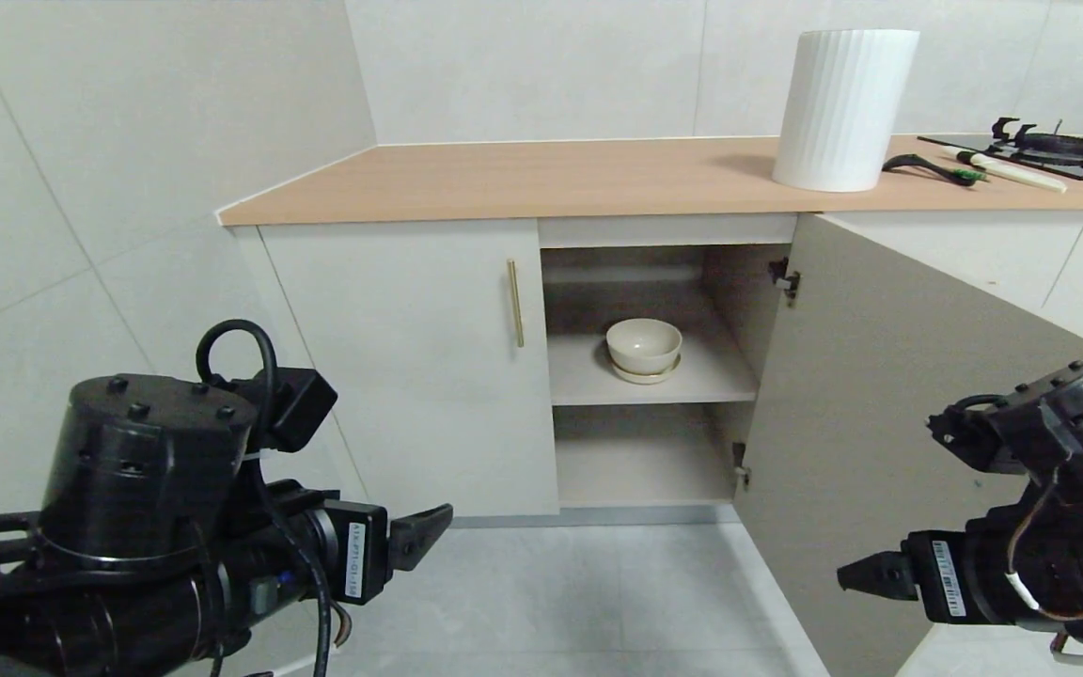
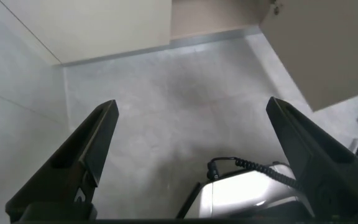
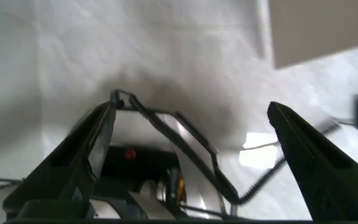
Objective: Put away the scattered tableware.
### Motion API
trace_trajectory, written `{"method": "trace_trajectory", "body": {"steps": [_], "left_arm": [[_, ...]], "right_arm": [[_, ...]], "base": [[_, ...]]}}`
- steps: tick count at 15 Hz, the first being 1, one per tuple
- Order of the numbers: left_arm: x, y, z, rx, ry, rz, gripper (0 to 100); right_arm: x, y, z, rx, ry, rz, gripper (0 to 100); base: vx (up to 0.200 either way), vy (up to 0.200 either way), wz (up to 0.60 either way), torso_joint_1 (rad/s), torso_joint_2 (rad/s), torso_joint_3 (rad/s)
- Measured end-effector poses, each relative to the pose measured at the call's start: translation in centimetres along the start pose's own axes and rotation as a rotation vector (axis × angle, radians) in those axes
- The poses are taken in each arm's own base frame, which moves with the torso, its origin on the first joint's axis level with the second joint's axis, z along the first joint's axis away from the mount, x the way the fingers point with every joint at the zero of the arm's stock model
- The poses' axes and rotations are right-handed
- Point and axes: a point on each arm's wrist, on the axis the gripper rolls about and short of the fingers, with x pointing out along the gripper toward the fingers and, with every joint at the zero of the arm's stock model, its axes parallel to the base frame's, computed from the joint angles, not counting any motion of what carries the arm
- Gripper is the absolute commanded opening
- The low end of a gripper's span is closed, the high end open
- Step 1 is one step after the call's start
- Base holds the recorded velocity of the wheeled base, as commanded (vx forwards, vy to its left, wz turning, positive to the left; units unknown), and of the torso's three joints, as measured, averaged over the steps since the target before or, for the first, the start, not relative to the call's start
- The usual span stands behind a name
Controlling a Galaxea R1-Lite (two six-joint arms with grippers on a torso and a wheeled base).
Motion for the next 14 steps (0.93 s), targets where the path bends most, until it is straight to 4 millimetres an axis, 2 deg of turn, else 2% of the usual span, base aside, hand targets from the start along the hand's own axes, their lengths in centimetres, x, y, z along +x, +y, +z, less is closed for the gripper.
{"method": "trace_trajectory", "body": {"steps": [3, 7, 12, 14], "left_arm": [[0.0, 0.0, 0.0, 0.0, -0.001, -0.001, 100], [0.0, 0.0, 0.0, -0.001, -0.002, -0.001, 100], [0.0, 0.0, 0.0, 0.0, -0.002, -0.001, 100], [0.0, 0.0, 0.0, -0.002, -0.002, -0.001, 100]], "right_arm": [[-0.6, -0.8, 0.0, -0.033, 0.081, -0.057, 100], [-0.9, -2.7, 1.0, -0.03, 0.107, -0.127, 100], [-1.2, -8.9, 3.7, 0.093, 0.081, -0.301, 100], [-1.1, -10.6, 4.9, 0.158, 0.047, -0.342, 100]], "base": [[0.0, -0.2, 0.0, 0.002, 0.01, 0.002], [0.0, 0.0, 0.0, 0.0, 0.0, 0.0], [0.0, 0.0, 0.0, 0.0, 0.0, 0.0], [0.0, 0.0, 0.0, 0.0, 0.0, 0.0]]}}
